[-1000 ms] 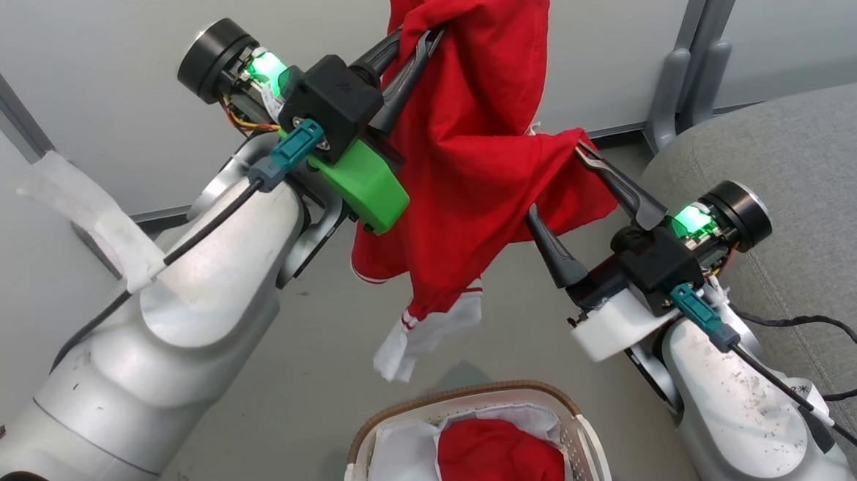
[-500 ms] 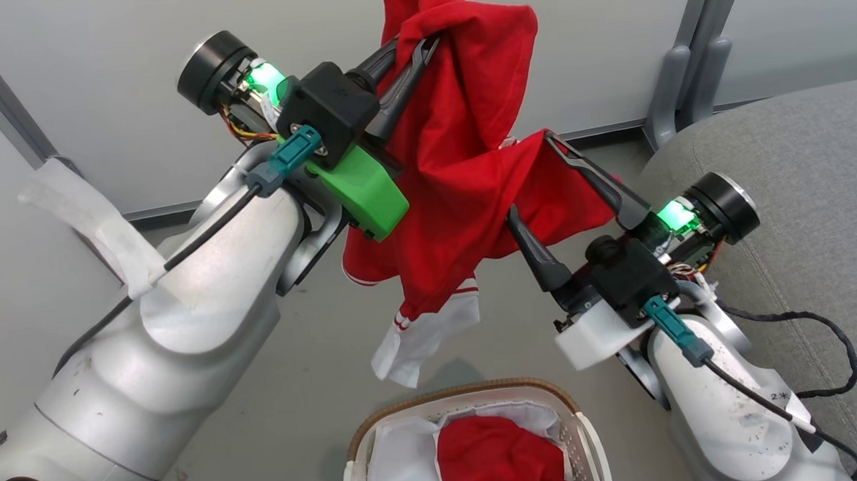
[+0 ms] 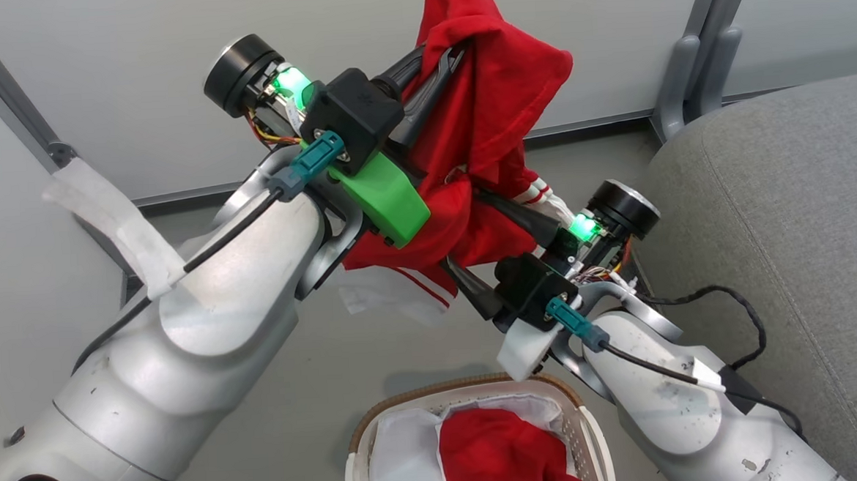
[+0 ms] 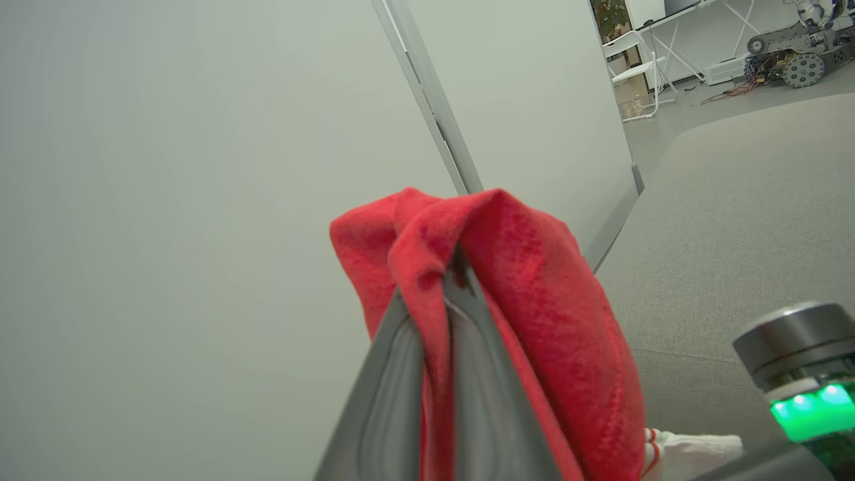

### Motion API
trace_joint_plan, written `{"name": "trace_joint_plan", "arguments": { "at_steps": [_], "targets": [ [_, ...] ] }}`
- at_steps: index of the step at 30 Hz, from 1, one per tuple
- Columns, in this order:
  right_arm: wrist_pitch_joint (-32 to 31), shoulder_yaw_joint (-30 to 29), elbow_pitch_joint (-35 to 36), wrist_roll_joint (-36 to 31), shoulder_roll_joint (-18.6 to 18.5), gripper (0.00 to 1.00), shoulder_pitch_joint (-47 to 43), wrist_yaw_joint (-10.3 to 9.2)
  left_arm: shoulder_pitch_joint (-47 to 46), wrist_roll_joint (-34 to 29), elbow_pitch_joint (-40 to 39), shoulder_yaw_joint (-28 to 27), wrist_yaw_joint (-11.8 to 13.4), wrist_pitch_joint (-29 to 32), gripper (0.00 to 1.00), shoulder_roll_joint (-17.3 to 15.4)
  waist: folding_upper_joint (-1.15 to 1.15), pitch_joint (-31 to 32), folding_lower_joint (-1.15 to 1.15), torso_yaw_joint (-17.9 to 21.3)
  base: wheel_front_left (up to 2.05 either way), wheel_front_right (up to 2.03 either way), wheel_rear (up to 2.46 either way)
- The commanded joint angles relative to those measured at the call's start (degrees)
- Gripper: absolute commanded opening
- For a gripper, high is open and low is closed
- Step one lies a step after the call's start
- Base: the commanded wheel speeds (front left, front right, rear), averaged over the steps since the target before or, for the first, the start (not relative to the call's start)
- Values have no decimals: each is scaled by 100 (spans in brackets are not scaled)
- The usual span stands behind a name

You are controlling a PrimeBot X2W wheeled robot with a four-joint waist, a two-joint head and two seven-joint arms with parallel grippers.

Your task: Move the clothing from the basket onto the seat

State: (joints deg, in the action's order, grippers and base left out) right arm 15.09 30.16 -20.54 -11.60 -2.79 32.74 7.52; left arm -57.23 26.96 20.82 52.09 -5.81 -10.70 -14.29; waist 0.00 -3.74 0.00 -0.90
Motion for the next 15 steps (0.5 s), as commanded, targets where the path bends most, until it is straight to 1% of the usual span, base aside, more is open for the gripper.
{"name": "trace_joint_plan", "arguments": {
  "at_steps": [1, 2, 3, 4, 5, 6, 15],
  "targets": [
    [12, 79, -116, 97, -19, 81, 106, -6, -79, 18, 0, 2, -6, -38, 0, 7, 0, -14, 0, -11, 0, 0, 0],
    [12, 148, -202, 159, -19, 45, 166, -6, -88, 28, -1, 6, -7, -47, 0, 15, 0, -24, 0, -17, 0, 0, 0],
    [12, 196, -253, 209, -18, 39, 211, -6, -89, 37, 0, 8, -8, -55, 0, 19, 0, -33, 0, -22, 0, 0, 0],
    [12, 243, -310, 287, -19, 29, 243, -6, -89, 50, 3, 8, -8, -54, 0, 21, 0, -43, 0, -28, 0, 0, 0],
    [12, 273, -341, 328, -19, 16, 270, -6, -88, 57, 7, 8, -7, -59, 0, 17, 0, -53, 0, -32, 0, 0, 0],
    [12, 303, -367, 368, -19, 0, 305, -6, -81, 71, 15, 5, -1, -58, 0, 10, 0, -64, 0, -36, 0, 0, 0],
    [12, 185, -288, 494, -19, 0, 316, -6, 124, 227, 91, -92, 86, -112, 0, -82, 0, -152, 0, -15, 0, 0, 0]
  ]
}}
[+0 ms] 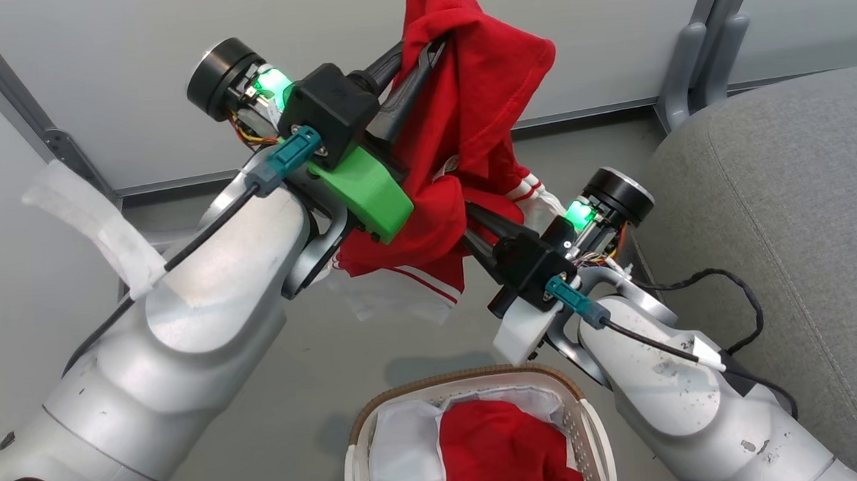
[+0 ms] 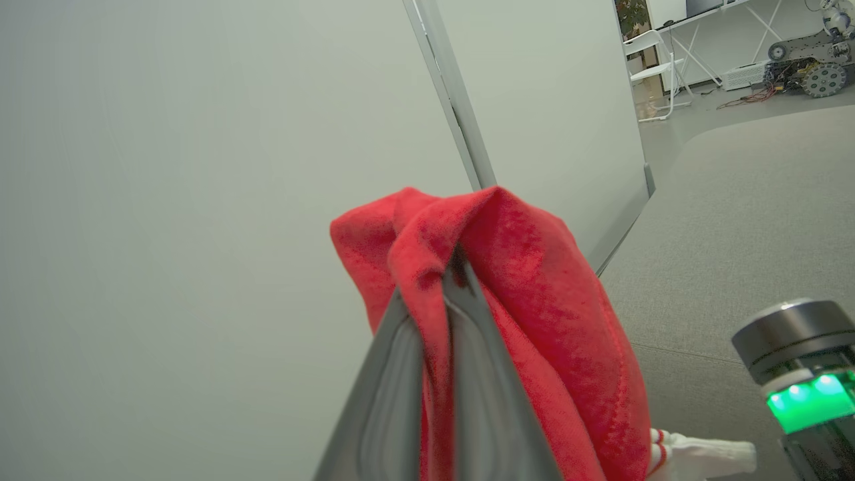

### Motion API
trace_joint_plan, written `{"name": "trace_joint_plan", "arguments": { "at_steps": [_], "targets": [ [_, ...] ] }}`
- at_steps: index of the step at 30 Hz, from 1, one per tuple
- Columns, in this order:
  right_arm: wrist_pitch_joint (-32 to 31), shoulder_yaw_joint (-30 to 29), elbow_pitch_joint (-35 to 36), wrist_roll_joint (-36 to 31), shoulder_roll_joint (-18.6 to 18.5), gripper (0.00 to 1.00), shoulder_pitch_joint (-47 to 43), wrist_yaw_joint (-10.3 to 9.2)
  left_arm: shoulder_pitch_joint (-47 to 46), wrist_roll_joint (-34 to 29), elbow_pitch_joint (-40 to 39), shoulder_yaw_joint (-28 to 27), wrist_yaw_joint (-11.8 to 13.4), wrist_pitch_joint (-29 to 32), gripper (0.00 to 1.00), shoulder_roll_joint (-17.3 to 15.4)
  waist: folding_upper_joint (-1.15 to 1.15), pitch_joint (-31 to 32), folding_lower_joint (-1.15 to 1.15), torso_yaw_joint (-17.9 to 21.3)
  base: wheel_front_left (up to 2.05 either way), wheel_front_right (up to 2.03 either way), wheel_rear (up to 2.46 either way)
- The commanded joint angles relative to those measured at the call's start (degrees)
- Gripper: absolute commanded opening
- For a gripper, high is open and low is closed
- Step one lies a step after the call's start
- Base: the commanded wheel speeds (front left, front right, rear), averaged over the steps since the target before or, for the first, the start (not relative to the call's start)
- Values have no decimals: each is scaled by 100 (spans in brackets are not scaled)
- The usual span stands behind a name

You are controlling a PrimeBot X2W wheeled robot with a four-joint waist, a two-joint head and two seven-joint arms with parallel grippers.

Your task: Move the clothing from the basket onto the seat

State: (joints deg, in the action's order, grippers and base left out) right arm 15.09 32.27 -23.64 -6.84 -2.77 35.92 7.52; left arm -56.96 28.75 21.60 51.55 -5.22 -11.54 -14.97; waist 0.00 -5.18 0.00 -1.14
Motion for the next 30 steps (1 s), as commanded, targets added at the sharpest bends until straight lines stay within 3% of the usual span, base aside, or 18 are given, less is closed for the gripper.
{"name": "trace_joint_plan", "arguments": {
  "at_steps": [1, 4, 5, 7, 8, 9, 18, 30],
  "targets": [
    [12, -64, 35, 32, -21, 0, -15, -7, 138, 91, 24, -59, 34, -32, 0, -20, 0, -13, 0, 16, 0, 0, 0],
    [12, -191, 84, 94, -19, 0, -70, -6, 276, 225, 71, -140, 76, -83, 2, -53, 0, -27, 0, 41, 0, 0, 0],
    [12, -232, 97, 102, -19, 0, -81, -6, 326, 264, 86, -171, 87, -98, 26, -60, 0, -32, 0, 48, 0, 0, 0],
    [12, -348, 127, 120, -22, 0, -108, -7, 481, 367, 128, -237, 126, -149, 55, -68, 0, -39, 0, 63, 0, 0, 0],
    [12, -415, 152, 136, -21, 0, -120, -6, 578, 434, 150, -286, 166, -191, 95, -65, 0, -42, 0, 71, 0, 0, 0],
    [12, -471, 167, 141, -19, 0, -132, -6, 656, 478, 166, -322, 200, -215, 100, -51, 0, -43, 0, 76, 0, 0, 0],
    [13, -1134, 377, 49, -18, 0, -270, -6, 1696, 639, 233, -822, 379, -366, 100, 175, 0, -53, 0, 108, 0, 0, 0],
    [13, -1841, 468, -20, -19, 0, -603, -6, 3113, -227, 55, -1695, 108, -362, 100, 425, 0, -75, 0, 164, 0, 0, 0]
  ]
}}
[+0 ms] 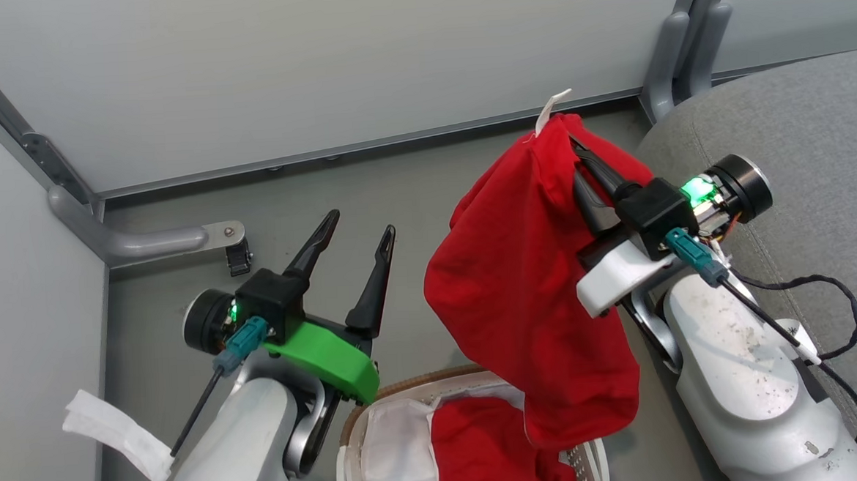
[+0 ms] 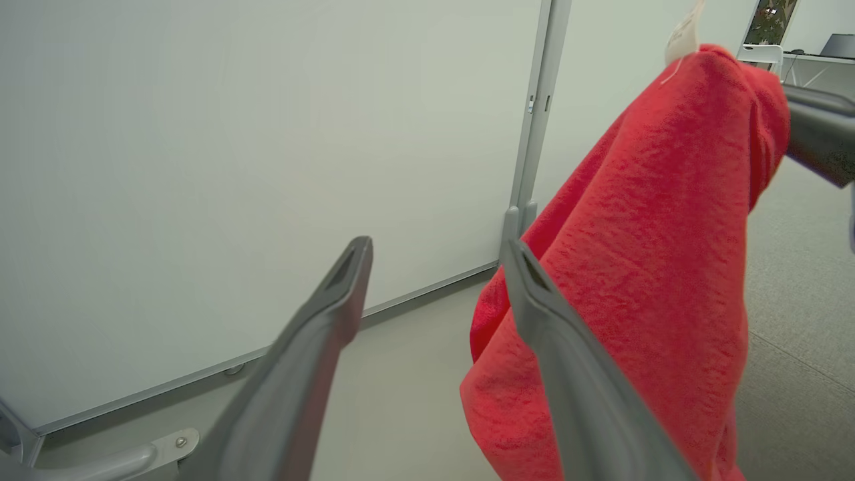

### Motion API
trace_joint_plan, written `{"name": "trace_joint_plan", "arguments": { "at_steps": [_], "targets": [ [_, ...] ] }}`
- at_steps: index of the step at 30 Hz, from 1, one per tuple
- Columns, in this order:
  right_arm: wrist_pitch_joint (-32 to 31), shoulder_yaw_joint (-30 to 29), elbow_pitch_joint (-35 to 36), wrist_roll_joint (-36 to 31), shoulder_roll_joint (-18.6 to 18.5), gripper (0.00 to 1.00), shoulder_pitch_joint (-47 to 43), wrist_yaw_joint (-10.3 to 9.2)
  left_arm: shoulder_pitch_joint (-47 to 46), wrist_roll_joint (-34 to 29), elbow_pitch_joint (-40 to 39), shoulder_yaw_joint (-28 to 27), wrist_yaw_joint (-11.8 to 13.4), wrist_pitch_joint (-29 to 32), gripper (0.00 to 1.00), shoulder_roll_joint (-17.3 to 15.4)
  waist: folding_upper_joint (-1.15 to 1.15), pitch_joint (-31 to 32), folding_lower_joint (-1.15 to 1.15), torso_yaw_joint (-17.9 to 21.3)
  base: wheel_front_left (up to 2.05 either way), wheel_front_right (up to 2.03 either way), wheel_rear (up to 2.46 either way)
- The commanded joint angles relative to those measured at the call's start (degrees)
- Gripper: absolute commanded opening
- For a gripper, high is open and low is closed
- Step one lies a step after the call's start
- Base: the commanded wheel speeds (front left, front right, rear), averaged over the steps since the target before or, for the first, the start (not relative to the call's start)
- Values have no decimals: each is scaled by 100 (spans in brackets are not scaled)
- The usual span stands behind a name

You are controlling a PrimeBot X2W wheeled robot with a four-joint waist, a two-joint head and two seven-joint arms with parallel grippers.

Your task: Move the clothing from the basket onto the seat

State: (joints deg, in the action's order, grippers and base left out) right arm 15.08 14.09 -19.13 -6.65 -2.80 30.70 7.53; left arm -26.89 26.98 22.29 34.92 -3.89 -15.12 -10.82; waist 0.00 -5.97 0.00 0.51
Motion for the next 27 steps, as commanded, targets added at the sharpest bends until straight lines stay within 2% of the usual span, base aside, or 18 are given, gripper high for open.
{"name": "trace_joint_plan", "arguments": {
  "at_steps": [1, 10, 18, 22, 27],
  "targets": [
    [14, -62, 14, -38, -18, 0, -116, -7, 179, -104, -17, -96, -50, -4, 100, 31, 0, 7, 0, 0, 0, 0, 0],
    [14, -295, 21, -40, -18, 0, -312, -7, 734, -476, 39, -616, -264, -4, 100, 331, 0, 35, 0, 43, 0, 0, 0],
    [14, -364, 46, -8, -18, 0, -292, -7, 933, -687, 30, -764, -341, -4, 100, 540, 0, 44, 0, 171, 0, 0, 0],
    [14, -368, 125, 3, -19, 0, -222, -7, 1006, -766, 5, -769, -362, -5, 100, 590, 0, 19, 0, 380, 0, 0, 0],
    [14, -451, 301, 6, -17, 0, -185, -7, 1033, -829, -47, -805, -364, -5, 100, 638, 0, -73, 0, 855, 0, 0, 0]
  ]
}}
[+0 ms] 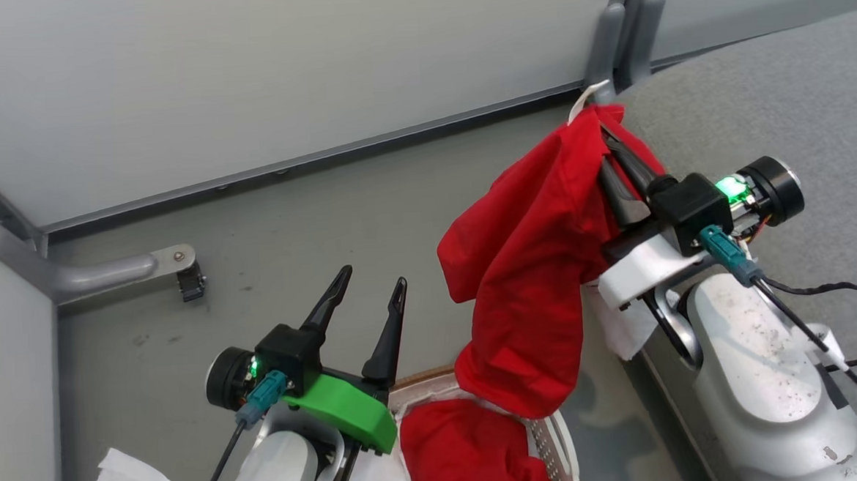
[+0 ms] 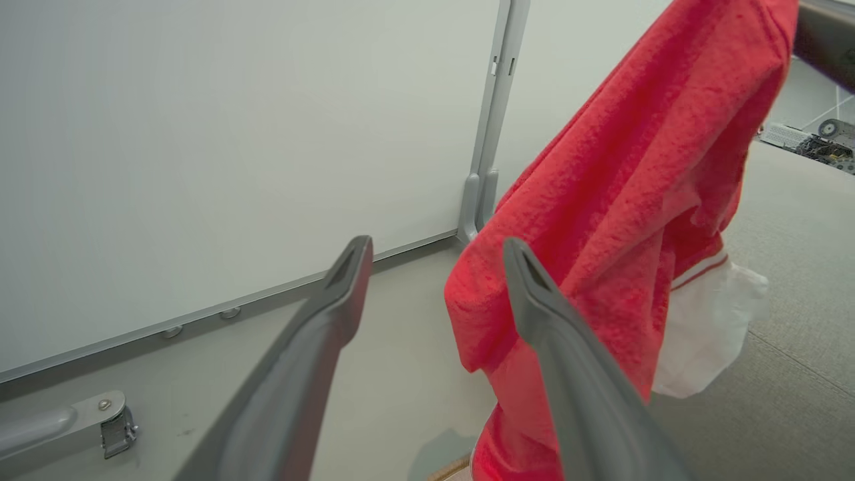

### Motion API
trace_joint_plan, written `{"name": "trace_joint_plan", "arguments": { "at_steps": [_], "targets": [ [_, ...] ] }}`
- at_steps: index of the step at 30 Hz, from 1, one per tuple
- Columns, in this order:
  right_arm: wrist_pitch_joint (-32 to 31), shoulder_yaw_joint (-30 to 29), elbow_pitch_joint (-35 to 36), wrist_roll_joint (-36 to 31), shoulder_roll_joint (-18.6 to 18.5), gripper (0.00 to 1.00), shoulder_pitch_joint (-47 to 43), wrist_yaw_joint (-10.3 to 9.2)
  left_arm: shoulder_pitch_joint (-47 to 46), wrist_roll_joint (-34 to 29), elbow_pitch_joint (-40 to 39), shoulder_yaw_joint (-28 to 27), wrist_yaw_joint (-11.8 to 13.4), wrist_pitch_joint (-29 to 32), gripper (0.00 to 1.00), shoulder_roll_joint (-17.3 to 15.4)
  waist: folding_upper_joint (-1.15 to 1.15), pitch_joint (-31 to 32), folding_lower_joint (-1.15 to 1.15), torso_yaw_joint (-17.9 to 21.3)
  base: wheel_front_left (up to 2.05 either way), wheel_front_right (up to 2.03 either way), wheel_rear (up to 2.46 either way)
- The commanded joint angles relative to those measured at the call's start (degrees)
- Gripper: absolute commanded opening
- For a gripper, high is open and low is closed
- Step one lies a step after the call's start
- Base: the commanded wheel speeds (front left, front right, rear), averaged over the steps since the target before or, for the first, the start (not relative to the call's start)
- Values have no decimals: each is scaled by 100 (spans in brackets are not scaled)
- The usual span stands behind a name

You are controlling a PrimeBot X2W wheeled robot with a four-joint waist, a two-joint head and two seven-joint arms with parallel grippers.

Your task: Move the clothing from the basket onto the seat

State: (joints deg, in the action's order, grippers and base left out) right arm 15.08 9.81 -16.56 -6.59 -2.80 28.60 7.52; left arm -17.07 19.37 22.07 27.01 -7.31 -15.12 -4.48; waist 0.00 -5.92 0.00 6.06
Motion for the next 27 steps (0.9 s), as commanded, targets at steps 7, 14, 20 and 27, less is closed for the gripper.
{"name": "trace_joint_plan", "arguments": {
  "at_steps": [7, 14, 20, 27],
  "targets": [
    [14, -235, 232, -47, -16, 0, -13, -7, -37, -129, -65, 47, -26, -4, 100, 10, 0, -283, 0, 1063, 0, 0, 0],
    [14, -461, 276, -8, -14, 0, -76, -7, -143, -169, -96, 165, -27, -5, 100, -51, 0, -480, 0, 1699, 0, 0, 0],
    [14, -558, 285, 16, -13, 0, -120, -7, -146, -199, -166, 263, -27, -5, 100, -84, 0, -567, 0, 2001, 0, 0, 0],
    [14, -786, 242, -41, -14, 0, 21, -7, -120, -227, -212, 403, -27, -5, 100, -106, 0, -636, 0, 2043, 0, 0, 0]
  ]
}}
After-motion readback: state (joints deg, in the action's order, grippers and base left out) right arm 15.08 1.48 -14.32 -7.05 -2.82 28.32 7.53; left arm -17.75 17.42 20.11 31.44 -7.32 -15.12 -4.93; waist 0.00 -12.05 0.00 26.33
